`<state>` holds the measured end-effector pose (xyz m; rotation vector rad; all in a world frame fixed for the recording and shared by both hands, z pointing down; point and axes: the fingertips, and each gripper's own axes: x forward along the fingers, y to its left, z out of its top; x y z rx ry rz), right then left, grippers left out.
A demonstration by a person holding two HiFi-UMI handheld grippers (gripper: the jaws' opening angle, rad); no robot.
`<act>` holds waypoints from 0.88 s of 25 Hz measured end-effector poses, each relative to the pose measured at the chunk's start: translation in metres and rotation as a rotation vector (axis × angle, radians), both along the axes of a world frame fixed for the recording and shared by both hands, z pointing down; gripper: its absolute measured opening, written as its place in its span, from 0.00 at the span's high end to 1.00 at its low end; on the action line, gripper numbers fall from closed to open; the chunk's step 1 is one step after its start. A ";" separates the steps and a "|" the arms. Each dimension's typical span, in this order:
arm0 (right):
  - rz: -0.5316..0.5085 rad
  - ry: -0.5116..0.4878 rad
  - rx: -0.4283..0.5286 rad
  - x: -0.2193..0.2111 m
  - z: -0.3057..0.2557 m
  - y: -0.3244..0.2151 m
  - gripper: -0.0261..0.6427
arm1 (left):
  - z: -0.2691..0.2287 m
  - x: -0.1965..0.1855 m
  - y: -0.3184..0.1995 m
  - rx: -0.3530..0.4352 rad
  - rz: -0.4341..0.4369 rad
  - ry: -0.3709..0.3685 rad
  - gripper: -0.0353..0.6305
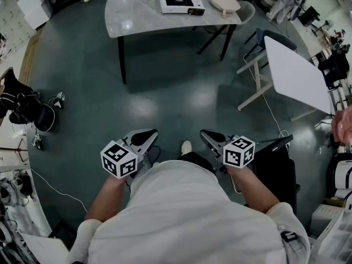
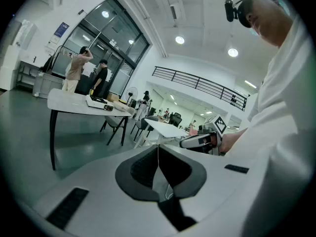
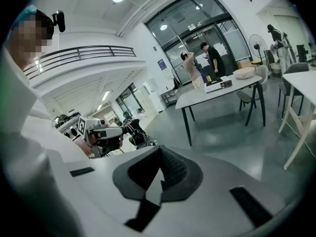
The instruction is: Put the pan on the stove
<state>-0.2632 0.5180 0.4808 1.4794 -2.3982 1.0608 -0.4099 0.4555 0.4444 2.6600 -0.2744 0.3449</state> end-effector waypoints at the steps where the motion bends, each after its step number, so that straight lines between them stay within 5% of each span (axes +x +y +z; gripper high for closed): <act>1: 0.003 -0.004 -0.005 0.008 0.001 -0.003 0.96 | 0.000 0.009 -0.002 -0.007 0.005 0.000 0.92; 16: -0.021 -0.118 0.029 0.176 0.008 -0.093 0.95 | -0.012 0.197 -0.075 -0.012 0.033 -0.054 0.92; 22: 0.009 -0.189 0.011 0.223 0.024 -0.128 0.86 | -0.012 0.254 -0.103 0.030 0.081 -0.076 0.92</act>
